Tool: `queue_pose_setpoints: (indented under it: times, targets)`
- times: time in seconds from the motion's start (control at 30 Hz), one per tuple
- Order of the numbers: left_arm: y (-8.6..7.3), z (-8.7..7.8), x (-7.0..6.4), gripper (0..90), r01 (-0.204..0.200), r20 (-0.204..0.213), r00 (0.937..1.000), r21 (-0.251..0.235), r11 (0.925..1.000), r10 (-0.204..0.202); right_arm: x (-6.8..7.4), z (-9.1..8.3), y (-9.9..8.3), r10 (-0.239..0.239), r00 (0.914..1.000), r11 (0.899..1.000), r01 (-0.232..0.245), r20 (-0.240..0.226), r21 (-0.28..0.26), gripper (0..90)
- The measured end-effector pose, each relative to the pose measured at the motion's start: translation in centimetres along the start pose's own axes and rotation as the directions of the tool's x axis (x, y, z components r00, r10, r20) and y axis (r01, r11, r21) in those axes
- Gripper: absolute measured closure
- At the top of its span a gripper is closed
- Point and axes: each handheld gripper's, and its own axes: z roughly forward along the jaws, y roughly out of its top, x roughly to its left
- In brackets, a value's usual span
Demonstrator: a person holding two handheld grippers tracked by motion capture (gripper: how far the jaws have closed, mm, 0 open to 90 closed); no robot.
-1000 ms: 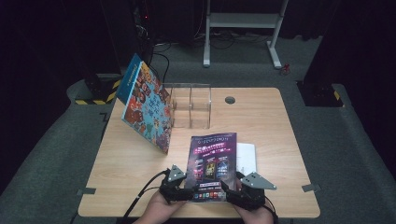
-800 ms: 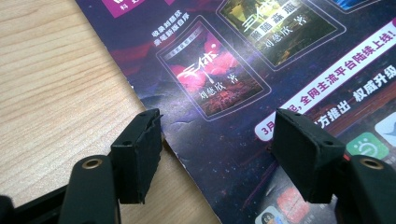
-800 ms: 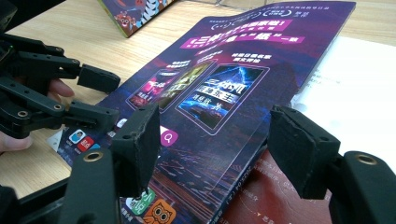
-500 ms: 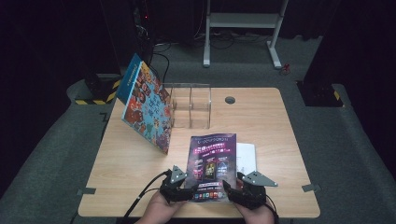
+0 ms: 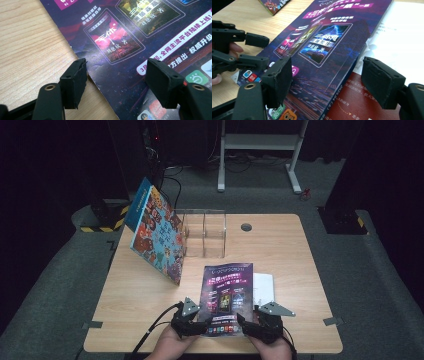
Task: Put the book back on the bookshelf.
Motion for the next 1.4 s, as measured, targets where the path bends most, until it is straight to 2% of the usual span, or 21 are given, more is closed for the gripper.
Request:
queue_pose_setpoints:
  times: [0.3,0.37,0.43,0.53,0.7,1.03,1.4]
  targets:
    - [-0.1,0.0,0.0,33.8,0.004,0.002,1.0000,-0.006,1.0000,-0.004,-0.1,0.3,0.2,0.013,0.9998,1.000,-0.013,-0.015,0.006,26.2]
    - [-0.1,0.0,0.0,33.8,0.006,0.002,1.0000,-0.006,1.0000,-0.006,-0.4,0.3,0.3,0.016,0.9997,1.000,-0.016,-0.020,0.007,28.8]
    - [-0.1,0.0,0.0,33.9,0.003,-0.002,1.0000,-0.005,1.0000,-0.003,-0.4,0.3,0.4,0.036,0.9992,0.999,-0.036,-0.019,0.013,28.9]
    - [-0.1,-0.1,0.0,34.7,0.005,0.000,1.0000,0.001,1.0000,-0.005,-0.6,0.5,0.5,0.027,0.9994,1.000,-0.027,-0.020,0.010,28.8]
    - [-0.2,-0.3,0.1,37.0,-0.016,0.001,0.9999,0.008,0.9998,0.016,-0.7,0.6,0.7,0.030,0.9992,0.999,-0.030,-0.025,0.012,28.9]
    - [-0.5,-0.8,0.1,40.2,-0.022,0.017,0.9996,0.010,0.9997,0.022,-0.9,1.0,1.2,0.046,0.9981,0.999,-0.045,-0.040,0.022,29.6]
    - [-1.0,-1.3,0.2,40.1,-0.033,0.030,0.9990,0.010,0.9994,0.033,-1.7,1.7,2.2,0.058,0.9969,0.998,-0.056,-0.053,0.035,36.3]
